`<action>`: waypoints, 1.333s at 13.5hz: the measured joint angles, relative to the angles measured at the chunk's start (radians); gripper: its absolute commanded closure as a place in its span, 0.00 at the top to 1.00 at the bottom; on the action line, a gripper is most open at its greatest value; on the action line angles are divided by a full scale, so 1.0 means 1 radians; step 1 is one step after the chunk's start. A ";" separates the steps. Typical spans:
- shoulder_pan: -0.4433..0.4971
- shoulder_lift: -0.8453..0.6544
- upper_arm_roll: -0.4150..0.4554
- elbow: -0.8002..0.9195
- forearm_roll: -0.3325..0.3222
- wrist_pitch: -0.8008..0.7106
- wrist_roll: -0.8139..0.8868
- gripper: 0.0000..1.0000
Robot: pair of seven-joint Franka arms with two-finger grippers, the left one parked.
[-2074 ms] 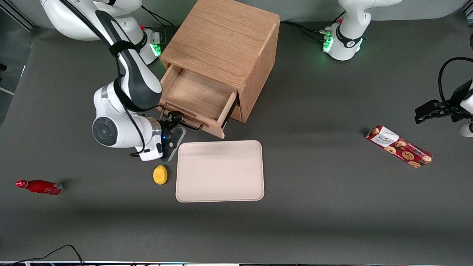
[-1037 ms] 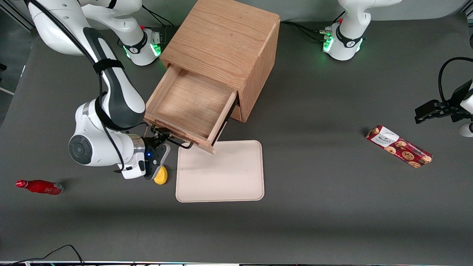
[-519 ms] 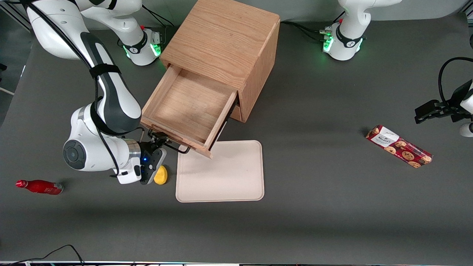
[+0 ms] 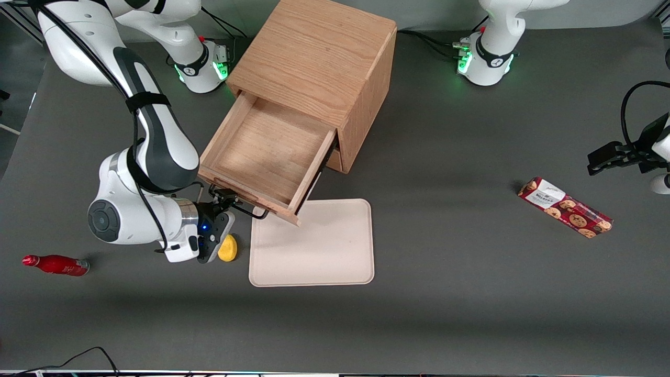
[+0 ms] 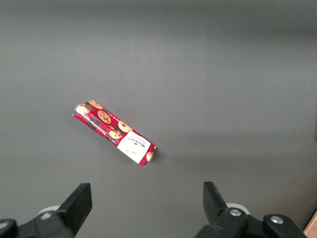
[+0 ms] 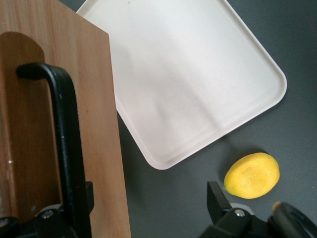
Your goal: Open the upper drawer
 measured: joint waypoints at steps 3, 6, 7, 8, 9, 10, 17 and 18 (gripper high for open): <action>-0.001 -0.002 0.003 0.008 -0.002 -0.001 0.000 1.00; -0.001 -0.027 0.003 0.035 -0.010 -0.050 0.000 1.00; -0.001 -0.039 0.002 0.051 -0.011 -0.076 0.000 1.00; -0.001 -0.050 0.002 0.064 -0.011 -0.100 0.000 1.00; -0.001 -0.058 0.002 0.074 -0.011 -0.117 0.000 1.00; -0.001 -0.067 0.002 0.082 -0.011 -0.122 0.000 1.00; -0.004 -0.274 -0.043 0.083 -0.049 -0.322 0.274 1.00; -0.004 -0.307 -0.047 0.059 -0.075 -0.331 0.356 1.00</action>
